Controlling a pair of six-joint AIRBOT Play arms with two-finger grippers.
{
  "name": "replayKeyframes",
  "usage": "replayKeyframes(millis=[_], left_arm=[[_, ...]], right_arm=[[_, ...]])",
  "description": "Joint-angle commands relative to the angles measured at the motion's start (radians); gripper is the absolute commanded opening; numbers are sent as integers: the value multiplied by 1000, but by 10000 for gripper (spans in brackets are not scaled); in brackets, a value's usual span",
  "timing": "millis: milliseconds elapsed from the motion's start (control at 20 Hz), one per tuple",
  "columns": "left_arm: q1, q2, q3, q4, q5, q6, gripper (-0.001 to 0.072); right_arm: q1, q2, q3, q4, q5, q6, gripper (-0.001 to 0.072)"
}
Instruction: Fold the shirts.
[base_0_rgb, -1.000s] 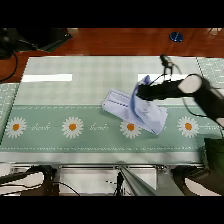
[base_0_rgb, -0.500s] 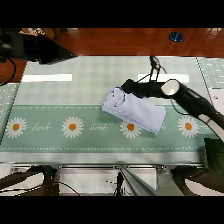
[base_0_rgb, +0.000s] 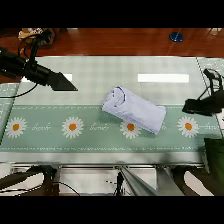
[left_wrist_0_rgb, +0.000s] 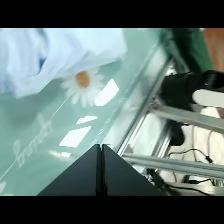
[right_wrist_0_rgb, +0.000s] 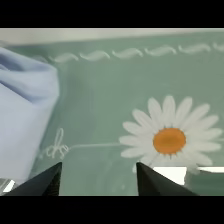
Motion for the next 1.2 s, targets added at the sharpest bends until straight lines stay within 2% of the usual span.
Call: replayKeyframes(millis=[0, 100, 200, 450, 600, 650, 700, 750, 850, 950, 1000, 1150], left_arm=[[-1, 0, -24, 180, 18, -83, 23], [-1, 0, -24, 251, 25, -117, 22], [-1, 0, -24, 269, 24, -134, 22], [-1, 5, -24, 267, 20, -153, 23], [-3, 7, -24, 264, 20, -159, 22], [-3, 8, -24, 264, 20, -159, 23], [-3, 8, -24, 265, 20, -159, 22], [-3, 8, -24, 265, 21, -159, 22], [-2, 8, -24, 265, 21, -158, 23], [-2, 8, -24, 265, 21, -148, 22], [-3, 8, -24, 265, 21, -139, 23], [-3, 8, -24, 265, 26, -112, 23]], right_arm=[[-194, 17, -152, 249, 12, -102, 596], [-213, 17, -279, 437, -97, -143, 609], [-192, 17, -388, 563, -216, -173, 609], [-43, 8, -539, 725, -507, -159, 603], [100, -67, -550, 835, -653, -141, 599], [146, -95, -549, 906, -707, -156, 512], [178, -111, -548, 977, -745, -188, 249], [196, -114, -544, 1046, -760, -212, 34], [186, -78, -505, 1095, -692, -323, 32], [150, 14, -426, 1035, -561, -338, 32], [122, 73, -379, 993, -496, -297, 32], [-5, 267, -192, 786, -305, -26, 32]])
